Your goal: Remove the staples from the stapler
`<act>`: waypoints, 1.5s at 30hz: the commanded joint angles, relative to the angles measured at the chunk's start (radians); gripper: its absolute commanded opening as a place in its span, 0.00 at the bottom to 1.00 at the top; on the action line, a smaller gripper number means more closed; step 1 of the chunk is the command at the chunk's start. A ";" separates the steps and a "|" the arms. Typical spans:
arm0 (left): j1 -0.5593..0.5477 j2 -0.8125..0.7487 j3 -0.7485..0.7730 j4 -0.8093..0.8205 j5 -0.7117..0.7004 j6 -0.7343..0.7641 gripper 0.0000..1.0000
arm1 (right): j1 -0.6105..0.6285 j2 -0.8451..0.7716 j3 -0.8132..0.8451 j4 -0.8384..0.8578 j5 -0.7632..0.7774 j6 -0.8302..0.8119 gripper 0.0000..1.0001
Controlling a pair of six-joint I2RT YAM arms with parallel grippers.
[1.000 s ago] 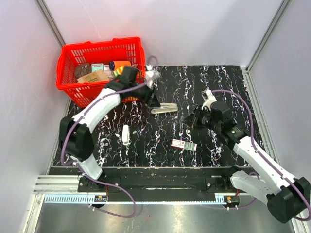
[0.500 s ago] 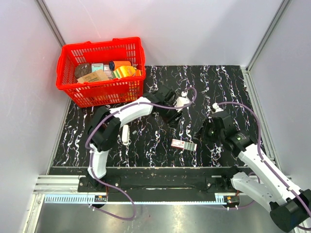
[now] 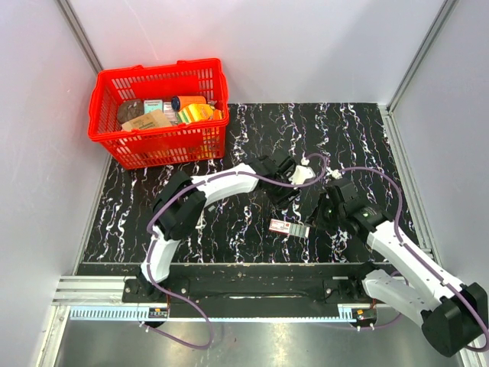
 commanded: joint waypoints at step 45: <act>0.266 -0.425 -0.060 -0.108 -0.116 0.003 0.99 | 0.247 0.289 -0.021 0.197 0.253 0.051 0.01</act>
